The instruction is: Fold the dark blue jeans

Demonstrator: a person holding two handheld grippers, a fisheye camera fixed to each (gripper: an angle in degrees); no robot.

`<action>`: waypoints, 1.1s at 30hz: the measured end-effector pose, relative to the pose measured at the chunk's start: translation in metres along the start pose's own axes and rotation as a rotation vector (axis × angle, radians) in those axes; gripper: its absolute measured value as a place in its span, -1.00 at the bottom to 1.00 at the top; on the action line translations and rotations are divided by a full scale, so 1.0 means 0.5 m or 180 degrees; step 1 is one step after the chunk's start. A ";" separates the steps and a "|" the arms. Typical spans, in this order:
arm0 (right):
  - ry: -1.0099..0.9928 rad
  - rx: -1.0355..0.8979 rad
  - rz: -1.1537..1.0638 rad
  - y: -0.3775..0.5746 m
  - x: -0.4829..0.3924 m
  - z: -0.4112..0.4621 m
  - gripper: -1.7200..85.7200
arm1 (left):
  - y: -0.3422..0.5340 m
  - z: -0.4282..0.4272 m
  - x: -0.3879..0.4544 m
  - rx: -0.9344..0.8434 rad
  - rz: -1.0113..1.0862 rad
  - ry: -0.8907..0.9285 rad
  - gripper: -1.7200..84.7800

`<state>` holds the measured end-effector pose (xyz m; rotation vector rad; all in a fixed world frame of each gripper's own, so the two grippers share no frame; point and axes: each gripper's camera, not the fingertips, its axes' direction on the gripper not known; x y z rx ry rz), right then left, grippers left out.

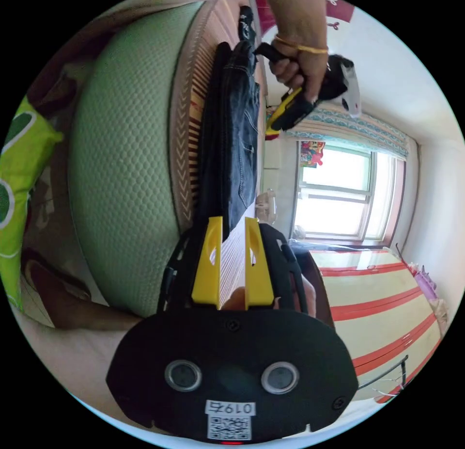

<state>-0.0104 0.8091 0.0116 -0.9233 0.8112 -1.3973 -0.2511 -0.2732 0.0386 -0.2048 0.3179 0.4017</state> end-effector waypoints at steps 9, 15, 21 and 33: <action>-0.0062 -0.0219 -0.0110 -0.056 -0.030 -0.003 -0.88 | 0.053 -0.013 -0.116 -0.0250 -0.0687 -0.0399 -0.95; -0.0019 -0.0259 -0.0352 -0.086 -0.047 0.002 -0.96 | 0.048 -0.003 -0.121 -0.0330 -0.0635 -0.0456 -0.95; -0.0098 -0.0116 -0.0625 -0.085 -0.050 -0.003 -0.98 | 0.037 0.008 -0.084 -0.0508 -0.0288 -0.0913 -0.95; -0.0168 -0.0099 -0.0337 -0.105 -0.033 0.038 -0.95 | 0.079 -0.057 -0.193 -0.0186 -0.0837 -0.0161 -0.94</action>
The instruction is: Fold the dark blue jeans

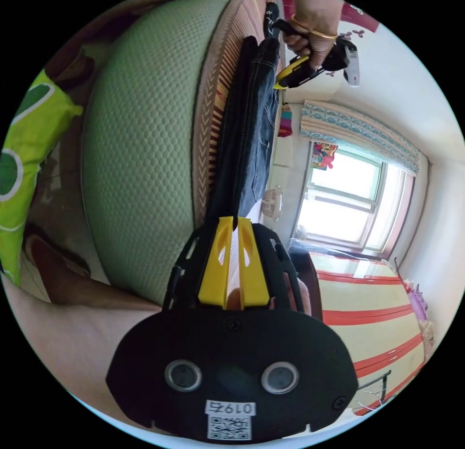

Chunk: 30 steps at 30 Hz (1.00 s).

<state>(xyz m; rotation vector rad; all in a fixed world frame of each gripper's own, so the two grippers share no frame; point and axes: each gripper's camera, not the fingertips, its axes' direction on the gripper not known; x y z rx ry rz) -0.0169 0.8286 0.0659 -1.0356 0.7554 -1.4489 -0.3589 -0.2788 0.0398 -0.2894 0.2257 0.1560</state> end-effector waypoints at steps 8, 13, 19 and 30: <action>-0.1425 0.0640 0.1865 0.066 0.335 0.051 -0.96 | 0.046 -0.111 -0.070 0.0240 0.0184 0.0738 -0.94; -0.3075 0.1424 0.2826 0.012 0.538 0.261 -0.81 | 0.042 -0.077 -0.051 -0.0185 0.0503 0.0544 -0.94; -0.3464 0.1563 0.2124 -0.254 0.629 0.442 -0.81 | 0.045 -0.075 -0.042 -0.0375 0.0834 0.0456 -0.94; -0.3997 0.0984 0.0680 -0.645 0.521 0.637 -0.81 | 0.056 -0.102 -0.087 -0.0499 0.1267 0.1027 -0.95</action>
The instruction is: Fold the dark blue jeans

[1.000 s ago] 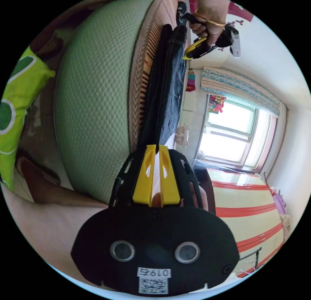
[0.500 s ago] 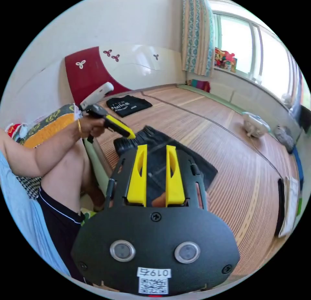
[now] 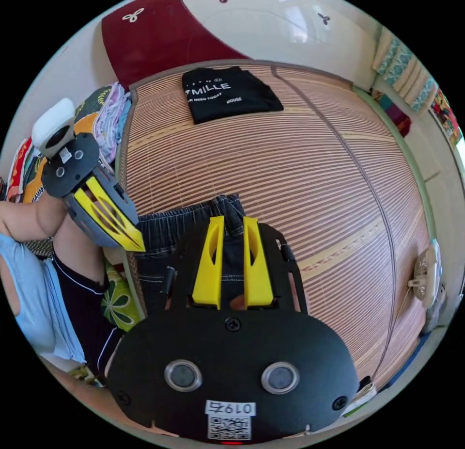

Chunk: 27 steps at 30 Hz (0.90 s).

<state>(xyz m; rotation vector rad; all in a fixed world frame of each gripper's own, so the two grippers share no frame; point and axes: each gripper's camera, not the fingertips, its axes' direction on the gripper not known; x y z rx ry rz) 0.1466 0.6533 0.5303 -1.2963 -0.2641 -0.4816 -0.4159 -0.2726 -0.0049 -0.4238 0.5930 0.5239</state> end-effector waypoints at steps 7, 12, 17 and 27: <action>0.0075 -0.0346 -0.0274 -0.085 0.010 0.102 -0.94 | 0.003 0.018 -0.007 -0.0255 -0.0008 -0.0200 -0.95; 0.0407 -0.0317 -0.0223 -0.104 -0.010 0.157 -0.96 | -0.009 0.025 0.002 -0.0390 0.0057 -0.0409 -0.95; 0.0478 -0.0173 0.0010 -0.102 -0.007 0.174 -0.89 | -0.004 0.012 -0.003 -0.0277 -0.0019 -0.0378 -0.95; 0.0140 -0.0087 0.0343 -0.051 0.107 0.161 -0.77 | 0.006 -0.026 0.011 0.0074 0.0175 -0.0017 -0.95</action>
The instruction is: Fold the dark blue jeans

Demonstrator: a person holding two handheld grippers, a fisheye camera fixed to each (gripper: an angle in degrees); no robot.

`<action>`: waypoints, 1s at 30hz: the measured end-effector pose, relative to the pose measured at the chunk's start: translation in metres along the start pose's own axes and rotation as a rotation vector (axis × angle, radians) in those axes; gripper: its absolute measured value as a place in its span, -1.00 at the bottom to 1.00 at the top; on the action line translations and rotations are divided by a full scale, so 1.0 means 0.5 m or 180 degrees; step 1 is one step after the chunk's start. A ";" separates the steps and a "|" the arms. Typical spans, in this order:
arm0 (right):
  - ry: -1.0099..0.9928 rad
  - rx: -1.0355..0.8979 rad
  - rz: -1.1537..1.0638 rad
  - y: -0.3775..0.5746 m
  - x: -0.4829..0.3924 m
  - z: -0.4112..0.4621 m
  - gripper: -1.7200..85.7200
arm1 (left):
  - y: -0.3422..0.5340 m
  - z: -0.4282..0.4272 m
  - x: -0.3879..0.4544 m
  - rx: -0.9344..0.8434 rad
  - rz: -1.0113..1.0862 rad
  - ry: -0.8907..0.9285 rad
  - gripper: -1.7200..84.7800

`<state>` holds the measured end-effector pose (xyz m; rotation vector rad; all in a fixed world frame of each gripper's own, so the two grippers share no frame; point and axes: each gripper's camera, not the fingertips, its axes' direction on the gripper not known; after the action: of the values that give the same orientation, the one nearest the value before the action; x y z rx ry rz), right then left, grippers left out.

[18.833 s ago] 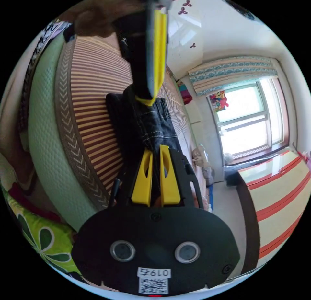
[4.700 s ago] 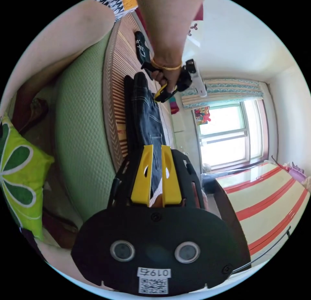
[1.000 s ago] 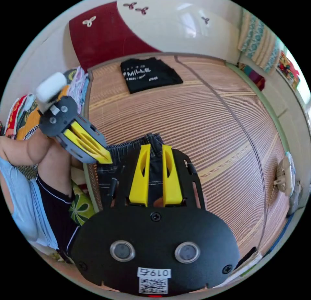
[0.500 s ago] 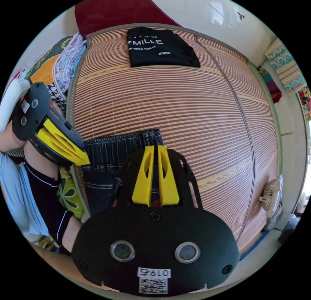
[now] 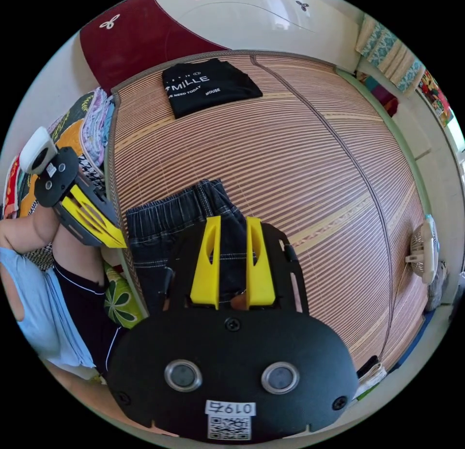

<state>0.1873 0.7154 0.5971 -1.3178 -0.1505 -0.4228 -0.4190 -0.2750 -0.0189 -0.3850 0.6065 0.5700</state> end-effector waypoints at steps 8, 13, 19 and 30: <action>0.0108 -0.0417 -0.0319 -0.059 -0.010 0.102 -0.92 | -0.032 0.037 -0.001 -0.0306 0.0045 -0.0134 -0.95; 0.0310 -0.0354 -0.0329 -0.061 -0.008 0.128 -0.98 | -0.047 0.053 -0.001 -0.0463 0.0047 -0.0201 -0.95; 0.0360 -0.0027 -0.0089 -0.006 0.032 0.106 -0.93 | -0.053 0.052 -0.005 -0.0443 0.0016 -0.0160 -0.95; 0.0184 -0.0421 0.0372 0.166 0.218 0.104 -0.79 | -0.067 0.025 0.004 -0.0176 0.0106 -0.0039 -0.95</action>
<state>0.3258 0.7575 0.5724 -1.4347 0.0032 -0.3760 -0.3921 -0.2942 -0.0047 -0.4238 0.5872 0.6214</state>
